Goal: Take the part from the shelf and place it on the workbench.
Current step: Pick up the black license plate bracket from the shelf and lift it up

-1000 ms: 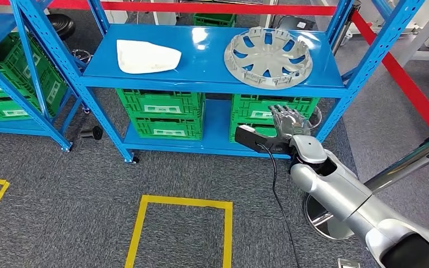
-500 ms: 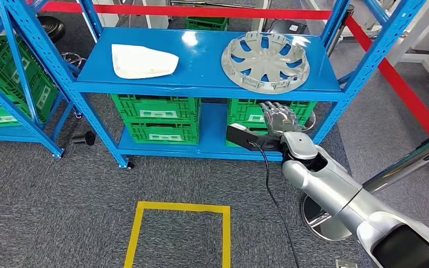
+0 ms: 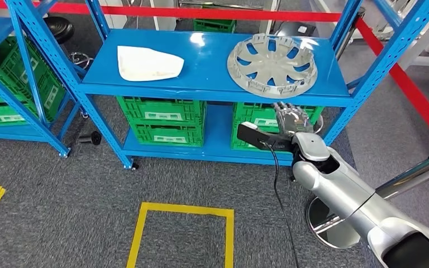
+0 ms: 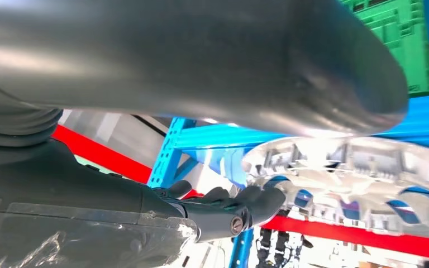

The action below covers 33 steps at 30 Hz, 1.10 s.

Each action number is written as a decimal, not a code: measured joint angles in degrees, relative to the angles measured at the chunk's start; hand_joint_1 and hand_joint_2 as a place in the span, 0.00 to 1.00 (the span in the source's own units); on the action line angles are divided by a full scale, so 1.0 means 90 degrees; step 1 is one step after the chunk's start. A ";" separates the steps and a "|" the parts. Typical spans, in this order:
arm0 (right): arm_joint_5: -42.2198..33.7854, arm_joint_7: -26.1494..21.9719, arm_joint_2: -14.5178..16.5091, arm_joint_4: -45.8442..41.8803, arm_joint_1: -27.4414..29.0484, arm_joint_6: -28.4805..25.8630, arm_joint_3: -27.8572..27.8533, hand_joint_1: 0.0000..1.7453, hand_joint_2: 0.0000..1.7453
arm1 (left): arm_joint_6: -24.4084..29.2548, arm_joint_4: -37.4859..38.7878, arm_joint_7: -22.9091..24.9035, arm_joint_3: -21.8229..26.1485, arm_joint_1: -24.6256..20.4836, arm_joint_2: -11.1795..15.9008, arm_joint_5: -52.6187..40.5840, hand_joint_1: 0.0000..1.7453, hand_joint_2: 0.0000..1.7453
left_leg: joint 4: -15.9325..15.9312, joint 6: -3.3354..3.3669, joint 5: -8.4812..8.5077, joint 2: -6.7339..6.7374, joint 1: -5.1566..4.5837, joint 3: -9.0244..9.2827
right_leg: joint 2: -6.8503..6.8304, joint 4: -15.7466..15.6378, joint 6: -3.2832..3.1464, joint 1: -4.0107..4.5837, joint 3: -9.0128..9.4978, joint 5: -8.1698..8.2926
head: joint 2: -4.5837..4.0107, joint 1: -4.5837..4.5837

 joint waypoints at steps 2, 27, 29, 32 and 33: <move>-0.0001 0.0002 -0.0002 -0.0010 -0.0010 0.0001 -0.0017 0.00 0.00 | 0.0001 0.0001 -0.0001 0.0000 -0.0005 0.0003 0.0001 0.00 0.00 | 0.0369 -0.0059 -0.0209 0.0004 0.0008 -0.0148 | -0.0015 -0.0069 -0.0056 -0.0049 0.0096 -0.0007 | 0.0000 -0.0056; -0.0080 0.0098 -0.0132 -0.0039 0.0031 0.0054 -0.0067 0.00 0.00 | 0.0023 0.0008 -0.0001 -0.0002 0.0019 0.0001 -0.0005 0.00 0.00 | -0.0031 0.0125 0.0085 -0.0011 0.0002 0.0005 | -0.0016 0.0093 0.0119 0.0014 -0.0096 0.0122 | 0.0000 0.0051; -0.0080 0.0104 -0.0160 -0.0053 0.0026 0.0069 -0.0073 0.00 0.00 | 0.0018 0.0008 -0.0002 -0.0002 0.0020 0.0000 -0.0004 0.00 0.00 | -0.0052 0.0055 0.0073 -0.0007 0.0005 0.0016 | -0.0002 0.0006 0.0070 0.0025 -0.0050 0.0059 | 0.0000 0.0050; -0.0080 0.0109 -0.0184 -0.0089 0.0020 0.0073 -0.0086 0.00 0.00 | 0.0016 0.0008 -0.0005 -0.0002 0.0017 0.0003 -0.0004 0.00 0.00 | 0.0144 -0.0052 -0.0091 0.0001 0.0006 -0.0031 | -0.0006 -0.0094 -0.0016 -0.0033 0.0072 0.0056 | 0.0000 0.0004; -0.0080 0.0109 -0.0185 -0.0098 0.0018 0.0075 -0.0088 0.00 0.00 | 0.0016 0.0008 -0.0005 -0.0002 0.0017 0.0004 -0.0004 0.00 0.00 | 0.0428 -0.0082 -0.0227 0.0003 0.0016 -0.0157 | -0.0014 -0.0119 -0.0042 -0.0049 0.0121 0.0046 | 0.0000 -0.0037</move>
